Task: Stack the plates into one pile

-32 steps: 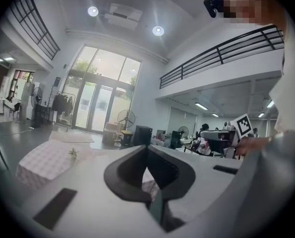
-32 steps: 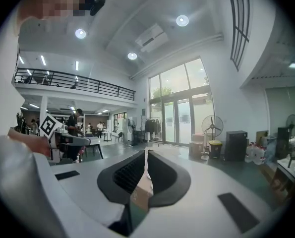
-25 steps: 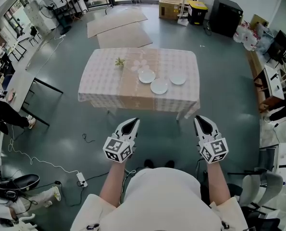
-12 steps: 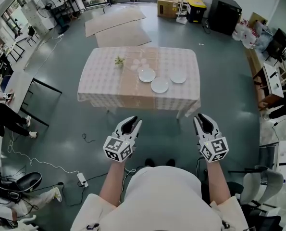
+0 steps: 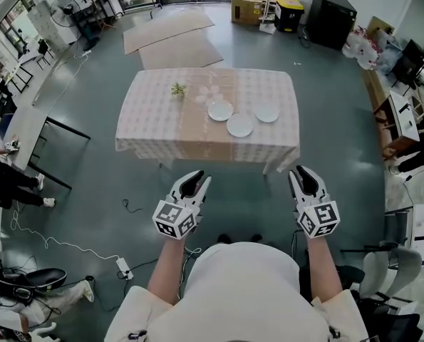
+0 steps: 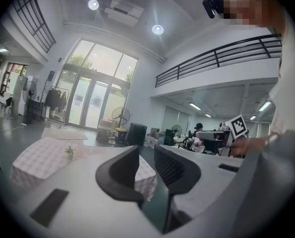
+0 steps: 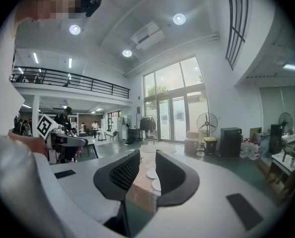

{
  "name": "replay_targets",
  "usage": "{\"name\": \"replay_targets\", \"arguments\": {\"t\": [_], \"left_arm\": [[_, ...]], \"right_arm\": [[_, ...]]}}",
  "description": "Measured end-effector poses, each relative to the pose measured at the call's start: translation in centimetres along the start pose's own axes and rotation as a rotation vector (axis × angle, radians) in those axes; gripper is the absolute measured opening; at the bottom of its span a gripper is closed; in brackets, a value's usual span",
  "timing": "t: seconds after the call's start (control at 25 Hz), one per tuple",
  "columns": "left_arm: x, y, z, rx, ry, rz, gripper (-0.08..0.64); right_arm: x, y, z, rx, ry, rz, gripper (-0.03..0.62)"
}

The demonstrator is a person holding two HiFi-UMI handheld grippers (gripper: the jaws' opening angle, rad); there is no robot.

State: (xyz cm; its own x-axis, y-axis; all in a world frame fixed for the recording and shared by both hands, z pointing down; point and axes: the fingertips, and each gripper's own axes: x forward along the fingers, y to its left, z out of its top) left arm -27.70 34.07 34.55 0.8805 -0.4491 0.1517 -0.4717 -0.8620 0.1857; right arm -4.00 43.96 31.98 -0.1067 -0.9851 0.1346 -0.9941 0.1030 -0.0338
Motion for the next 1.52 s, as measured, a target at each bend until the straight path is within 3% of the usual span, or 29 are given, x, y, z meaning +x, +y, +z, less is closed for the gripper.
{"name": "replay_targets", "arguments": {"t": [0.36,0.8,1.08,1.52], "left_arm": [[-0.9,1.7,-0.9,-0.004,0.024,-0.037,0.101],[-0.9,4.7,-1.2,-0.025,0.050,-0.036,0.100],[1.8,6.3,-1.8,-0.035,0.079,-0.025,0.100],[9.2,9.8,0.3,-0.031,0.074,0.013,0.100]], "right_arm": [[0.6,1.5,-0.9,0.021,0.011,-0.047,0.104],[3.6,2.8,-1.1,0.031,0.033,-0.037,0.104],[6.7,0.8,-1.9,0.043,0.043,-0.020,0.104],[14.9,-4.2,-1.6,0.025,0.068,0.046,0.104]]}}
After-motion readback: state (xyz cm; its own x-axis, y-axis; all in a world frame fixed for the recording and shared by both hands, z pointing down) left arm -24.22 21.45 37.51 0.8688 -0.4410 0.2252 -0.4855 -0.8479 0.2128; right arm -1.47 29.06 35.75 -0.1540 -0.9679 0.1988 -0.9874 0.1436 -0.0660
